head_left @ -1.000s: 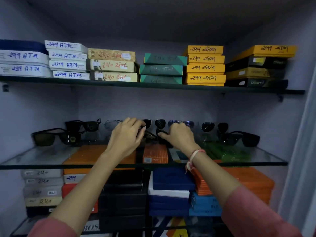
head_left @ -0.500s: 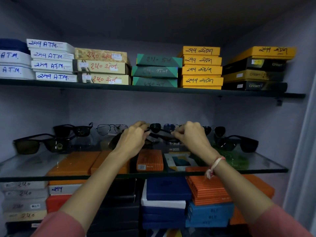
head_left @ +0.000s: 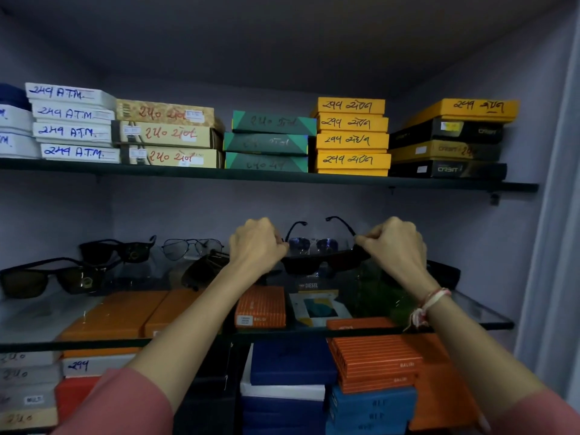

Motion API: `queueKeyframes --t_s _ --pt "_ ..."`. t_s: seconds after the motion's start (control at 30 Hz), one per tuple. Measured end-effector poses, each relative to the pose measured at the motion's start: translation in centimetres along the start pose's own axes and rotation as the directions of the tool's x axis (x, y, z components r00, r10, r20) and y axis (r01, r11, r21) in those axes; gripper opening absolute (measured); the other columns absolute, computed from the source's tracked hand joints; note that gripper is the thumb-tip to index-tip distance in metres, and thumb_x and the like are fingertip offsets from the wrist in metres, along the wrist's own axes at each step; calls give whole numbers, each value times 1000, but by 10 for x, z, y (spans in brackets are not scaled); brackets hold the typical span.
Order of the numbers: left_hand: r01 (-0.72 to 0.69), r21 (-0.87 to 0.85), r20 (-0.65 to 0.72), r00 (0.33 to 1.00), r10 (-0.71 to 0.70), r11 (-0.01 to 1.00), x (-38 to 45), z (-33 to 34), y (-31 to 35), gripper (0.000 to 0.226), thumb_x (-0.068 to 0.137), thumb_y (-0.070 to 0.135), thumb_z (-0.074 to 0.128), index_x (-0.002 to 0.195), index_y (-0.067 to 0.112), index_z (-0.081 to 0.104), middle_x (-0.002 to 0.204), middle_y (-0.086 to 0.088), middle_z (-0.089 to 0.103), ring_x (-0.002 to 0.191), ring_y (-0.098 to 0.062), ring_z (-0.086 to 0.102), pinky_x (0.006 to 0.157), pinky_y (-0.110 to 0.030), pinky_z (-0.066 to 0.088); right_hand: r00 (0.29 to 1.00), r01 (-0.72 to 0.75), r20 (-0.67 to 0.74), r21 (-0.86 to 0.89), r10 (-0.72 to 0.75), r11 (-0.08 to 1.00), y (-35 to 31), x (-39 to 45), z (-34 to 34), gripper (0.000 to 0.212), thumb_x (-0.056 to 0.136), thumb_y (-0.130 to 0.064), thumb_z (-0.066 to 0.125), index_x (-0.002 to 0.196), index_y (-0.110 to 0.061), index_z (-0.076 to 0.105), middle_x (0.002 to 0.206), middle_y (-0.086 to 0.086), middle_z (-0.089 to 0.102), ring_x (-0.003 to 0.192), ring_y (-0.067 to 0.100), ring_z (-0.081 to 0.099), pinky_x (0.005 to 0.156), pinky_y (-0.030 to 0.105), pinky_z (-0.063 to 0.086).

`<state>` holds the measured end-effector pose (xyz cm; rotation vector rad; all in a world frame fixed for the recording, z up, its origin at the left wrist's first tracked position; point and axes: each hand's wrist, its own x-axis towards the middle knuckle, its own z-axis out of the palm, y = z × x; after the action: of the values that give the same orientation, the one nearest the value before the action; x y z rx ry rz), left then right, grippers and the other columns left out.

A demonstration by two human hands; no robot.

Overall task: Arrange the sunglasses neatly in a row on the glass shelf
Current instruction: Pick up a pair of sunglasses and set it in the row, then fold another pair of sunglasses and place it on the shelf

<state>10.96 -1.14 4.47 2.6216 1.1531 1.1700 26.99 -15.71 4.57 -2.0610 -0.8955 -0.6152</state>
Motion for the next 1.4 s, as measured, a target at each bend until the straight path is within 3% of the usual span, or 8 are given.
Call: queueKeyframes --t_s 0.27,0.53,0.7,0.8,0.93,1.03,1.17,1.4 --pt "200 -66 287 942 -173 978 17 28 24 32 78 23 61 49 15 51 52 1 52 47 -17 48 46 -23 32 971 -123 185 -166 153 978 27 19 15 37 78 -36 76 93 -3 71 97 15 71 90 33 68 63 31 46" --pt "218 -100 368 914 -167 971 28 43 33 28 77 25 67 54 14 57 52 2 53 47 -14 49 47 -23 38 971 3 230 -308 72 952 35 27 17 17 83 -23 66 82 -7 59 95 14 70 73 27 56 58 30 42" --pt "208 -112 412 900 -145 972 30 41 28 28 77 34 71 58 14 66 57 3 62 53 -13 55 53 -27 45 956 107 292 -473 41 874 27 30 18 29 88 -34 66 98 -7 67 102 10 70 98 28 66 70 31 42" --pt "210 -155 419 899 -128 965 30 29 13 35 76 42 71 72 8 78 67 -1 73 67 -18 66 70 -33 55 960 184 281 -573 -20 799 12 29 19 35 87 -42 66 107 -12 66 110 8 67 111 28 59 84 35 41" --pt "198 -79 308 937 -165 977 28 5 -24 37 79 44 72 67 8 72 62 -2 68 58 -18 63 58 -29 51 950 253 271 -366 -158 896 -29 22 28 34 85 -39 69 96 -7 72 105 12 68 98 32 65 78 35 50" --pt "212 60 179 959 -219 976 24 -8 -56 31 80 40 72 91 12 76 96 -8 74 90 -26 69 73 -34 54 927 258 298 -75 -225 963 -65 11 45 22 84 -30 70 91 -12 79 98 13 75 91 32 70 72 33 54" --pt "204 305 33 974 -225 930 13 -17 -95 38 81 41 69 107 13 71 112 -11 68 102 -31 64 69 -33 46 851 230 461 103 -252 968 -104 -5 80 23 82 -28 75 95 -11 81 101 12 78 95 27 71 84 35 58" --pt "330 87 241 909 -341 940 9 -30 -135 39 83 44 68 99 9 66 103 -11 70 99 -30 66 81 -38 51 846 239 490 6 -211 971 -125 -20 119 37 81 -24 76 113 -5 71 117 16 69 108 32 66 94 41 54"
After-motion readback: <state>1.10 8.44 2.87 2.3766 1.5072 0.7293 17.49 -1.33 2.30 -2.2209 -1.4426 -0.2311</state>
